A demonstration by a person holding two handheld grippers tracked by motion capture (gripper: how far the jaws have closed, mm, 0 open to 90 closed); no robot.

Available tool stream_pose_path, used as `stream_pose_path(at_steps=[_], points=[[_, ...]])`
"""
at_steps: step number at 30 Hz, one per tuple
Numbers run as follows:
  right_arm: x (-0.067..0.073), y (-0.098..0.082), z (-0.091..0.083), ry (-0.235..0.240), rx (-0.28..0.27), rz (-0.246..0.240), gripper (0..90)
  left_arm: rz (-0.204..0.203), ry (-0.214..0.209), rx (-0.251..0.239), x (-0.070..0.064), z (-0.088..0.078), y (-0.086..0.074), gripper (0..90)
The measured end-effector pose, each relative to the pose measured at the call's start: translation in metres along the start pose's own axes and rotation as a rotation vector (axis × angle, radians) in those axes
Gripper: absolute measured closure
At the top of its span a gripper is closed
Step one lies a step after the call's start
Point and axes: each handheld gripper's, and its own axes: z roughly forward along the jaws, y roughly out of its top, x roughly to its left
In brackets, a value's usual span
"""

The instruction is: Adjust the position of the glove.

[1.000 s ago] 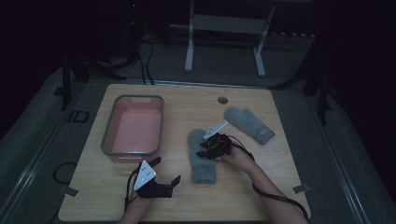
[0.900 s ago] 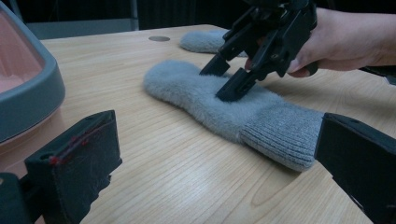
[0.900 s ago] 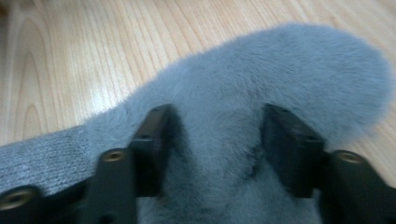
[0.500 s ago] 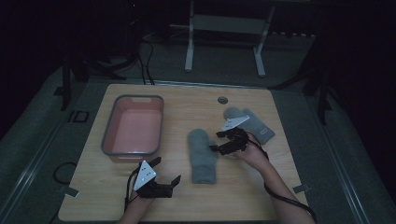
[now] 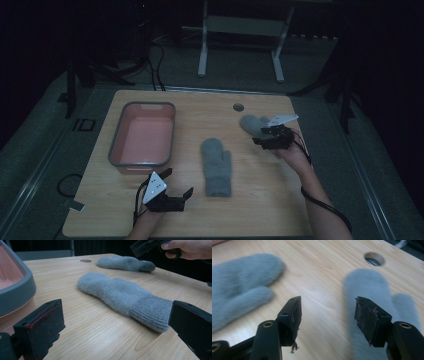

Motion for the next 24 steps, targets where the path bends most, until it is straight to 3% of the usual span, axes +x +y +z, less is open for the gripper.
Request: stream_pose_path(at_steps=[6,9,16,20,24], points=[[-0.025,-0.003,0.006,-0.068,0.004,0.036,43.9,0.014,-0.001,0.001,-0.001,0.0,0.0,0.6],[-0.031,-0.004,0.012,-0.12,0.009,0.015,44.3,0.022,-0.004,0.006,-0.002,0.0,0.0,0.6],[-0.042,-0.007,0.025,-0.117,0.037,0.039,43.4,0.018,-0.005,0.003,-0.001,0.0,0.0,0.6],[-0.047,-0.011,0.039,-0.134,0.097,0.019,42.7,0.014,-0.005,0.003,-0.001,0.0,0.0,0.6],[-0.05,-0.019,0.049,-0.136,0.132,0.034,45.4,0.012,-0.005,0.003,-0.001,0.0,0.0,0.6]])
